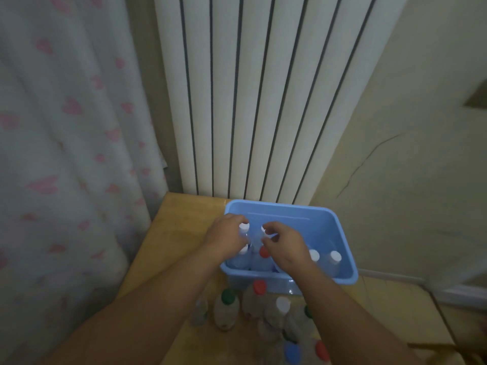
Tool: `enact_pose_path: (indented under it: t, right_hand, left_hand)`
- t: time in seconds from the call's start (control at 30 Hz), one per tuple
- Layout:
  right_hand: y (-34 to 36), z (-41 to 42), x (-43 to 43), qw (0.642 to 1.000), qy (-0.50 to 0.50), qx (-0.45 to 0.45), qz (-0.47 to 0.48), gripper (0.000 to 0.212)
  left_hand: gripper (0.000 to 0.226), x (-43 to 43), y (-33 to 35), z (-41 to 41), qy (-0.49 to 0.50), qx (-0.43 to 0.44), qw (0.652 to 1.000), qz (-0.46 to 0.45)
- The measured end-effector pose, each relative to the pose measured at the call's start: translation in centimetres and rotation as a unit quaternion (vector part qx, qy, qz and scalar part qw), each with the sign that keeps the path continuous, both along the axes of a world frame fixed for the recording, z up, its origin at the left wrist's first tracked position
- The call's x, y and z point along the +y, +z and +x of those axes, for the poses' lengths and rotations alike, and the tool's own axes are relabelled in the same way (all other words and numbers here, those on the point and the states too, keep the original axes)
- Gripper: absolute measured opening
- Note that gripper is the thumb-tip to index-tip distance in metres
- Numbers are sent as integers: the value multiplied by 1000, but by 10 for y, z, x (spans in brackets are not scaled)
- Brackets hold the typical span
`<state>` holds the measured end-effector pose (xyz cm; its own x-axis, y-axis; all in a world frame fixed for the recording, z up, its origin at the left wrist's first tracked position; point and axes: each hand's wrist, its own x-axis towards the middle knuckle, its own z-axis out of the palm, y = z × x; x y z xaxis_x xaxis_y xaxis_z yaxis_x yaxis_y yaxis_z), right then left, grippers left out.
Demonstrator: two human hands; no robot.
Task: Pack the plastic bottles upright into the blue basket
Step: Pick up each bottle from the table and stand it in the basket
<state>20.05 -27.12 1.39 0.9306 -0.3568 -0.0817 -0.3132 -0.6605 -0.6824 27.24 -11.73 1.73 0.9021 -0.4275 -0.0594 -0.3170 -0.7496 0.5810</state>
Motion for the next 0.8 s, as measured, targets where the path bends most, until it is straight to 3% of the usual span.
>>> enact_pose_path:
  t: [0.13,0.3,0.57,0.67,0.8]
  right_hand:
    - [6,-27,17,1000,-24,10,-11,34]
    - [8,-64,37,998,-34,-12,-41,19]
    - [8,-115,43,998,-36,10,-43,26]
    - [9,-131,37,999,-30,14,-38,24]
    - [10,-149,24,998,-8,26,-55,21]
  left_hand:
    - [46,19,3,-23,-35,-3,999,-19]
    - [44,35,3,-56,-76,16,997,-29]
    - [46,43,5,-105,-128,63,989,-36]
    - [37,37,5,-122,-129,75,987,-50]
    - [45,23,-2,-141,-104,101,989,-37]
